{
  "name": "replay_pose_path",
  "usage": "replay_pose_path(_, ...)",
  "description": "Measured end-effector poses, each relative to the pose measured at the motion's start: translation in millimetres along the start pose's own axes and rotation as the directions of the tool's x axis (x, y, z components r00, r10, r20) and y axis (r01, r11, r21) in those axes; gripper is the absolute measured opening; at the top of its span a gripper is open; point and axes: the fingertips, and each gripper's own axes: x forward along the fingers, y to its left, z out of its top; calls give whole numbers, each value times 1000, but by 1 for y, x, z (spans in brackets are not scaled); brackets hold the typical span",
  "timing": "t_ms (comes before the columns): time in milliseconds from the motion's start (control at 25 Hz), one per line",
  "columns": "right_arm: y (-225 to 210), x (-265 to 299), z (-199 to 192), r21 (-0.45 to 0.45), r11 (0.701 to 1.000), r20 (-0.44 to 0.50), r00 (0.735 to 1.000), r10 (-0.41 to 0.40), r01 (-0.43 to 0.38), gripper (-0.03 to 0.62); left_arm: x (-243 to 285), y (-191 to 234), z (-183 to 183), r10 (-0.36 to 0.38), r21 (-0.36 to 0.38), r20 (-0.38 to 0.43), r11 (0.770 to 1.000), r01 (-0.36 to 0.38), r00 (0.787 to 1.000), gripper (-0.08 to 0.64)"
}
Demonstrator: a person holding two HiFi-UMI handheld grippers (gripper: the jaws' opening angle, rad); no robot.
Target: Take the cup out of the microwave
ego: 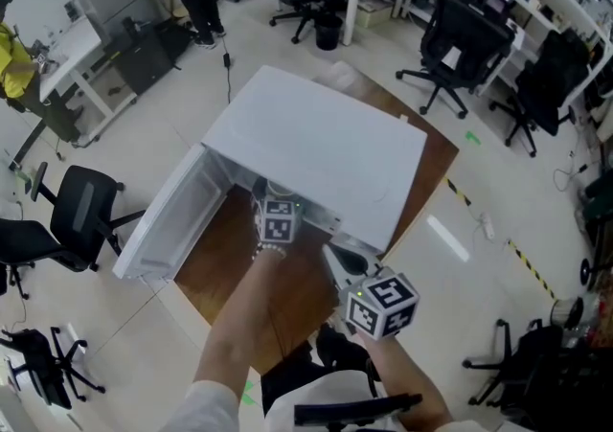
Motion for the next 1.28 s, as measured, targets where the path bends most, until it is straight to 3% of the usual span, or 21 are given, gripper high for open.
replay_pose_path(600,-3,18,9,7,1000,3,1000,2,-2,9,11,1,1,-13,13,10,1000,12,1000,554)
replay_pose_path(800,-6,17,9,14,1000,-4,1000,0,0,9,9,3,3,4,21,21,1000,-4,1000,469)
replay_pose_path(1280,-3,18,13,6,1000,2,1000,30,-30,9,-23,3,11,37,0,100,999,-37,994,466)
